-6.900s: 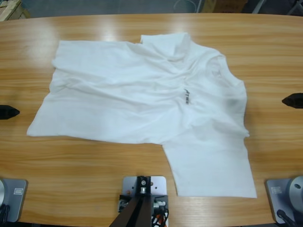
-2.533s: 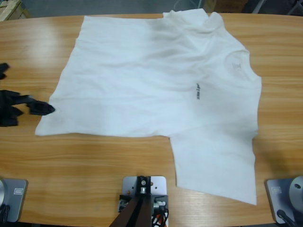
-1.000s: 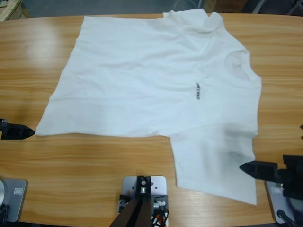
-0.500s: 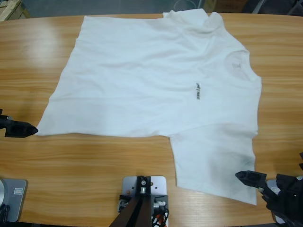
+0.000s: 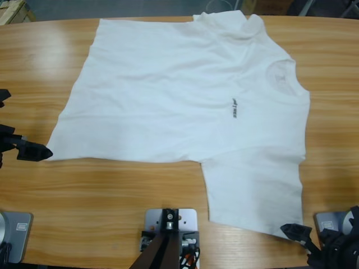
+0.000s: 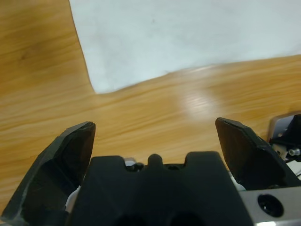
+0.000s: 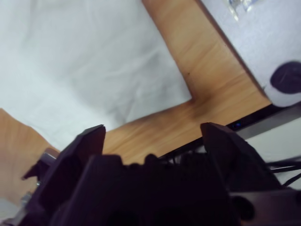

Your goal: Fold clothes

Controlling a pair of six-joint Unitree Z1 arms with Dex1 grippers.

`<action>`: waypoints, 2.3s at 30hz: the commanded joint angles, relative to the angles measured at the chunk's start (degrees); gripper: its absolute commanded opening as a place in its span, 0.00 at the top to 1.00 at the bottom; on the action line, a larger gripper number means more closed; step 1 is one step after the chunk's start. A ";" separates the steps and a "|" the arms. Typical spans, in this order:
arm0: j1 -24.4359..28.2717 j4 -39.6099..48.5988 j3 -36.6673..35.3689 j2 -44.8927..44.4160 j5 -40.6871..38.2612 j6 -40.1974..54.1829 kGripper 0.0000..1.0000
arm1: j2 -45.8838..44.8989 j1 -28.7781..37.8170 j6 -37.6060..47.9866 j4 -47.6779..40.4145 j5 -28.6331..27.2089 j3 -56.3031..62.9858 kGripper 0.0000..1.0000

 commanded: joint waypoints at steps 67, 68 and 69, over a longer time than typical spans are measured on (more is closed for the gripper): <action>-1.30 0.05 1.17 4.87 -7.54 1.03 0.00 | 7.82 -10.79 -17.15 -7.22 -9.75 3.47 1.00; -1.30 0.05 1.26 4.87 -7.81 1.03 0.00 | 7.59 -11.35 -18.45 -6.58 -9.75 2.82 1.00; -1.30 0.05 1.29 4.82 -7.91 1.03 0.00 | 7.47 -11.91 -19.82 -4.53 -9.75 1.34 1.00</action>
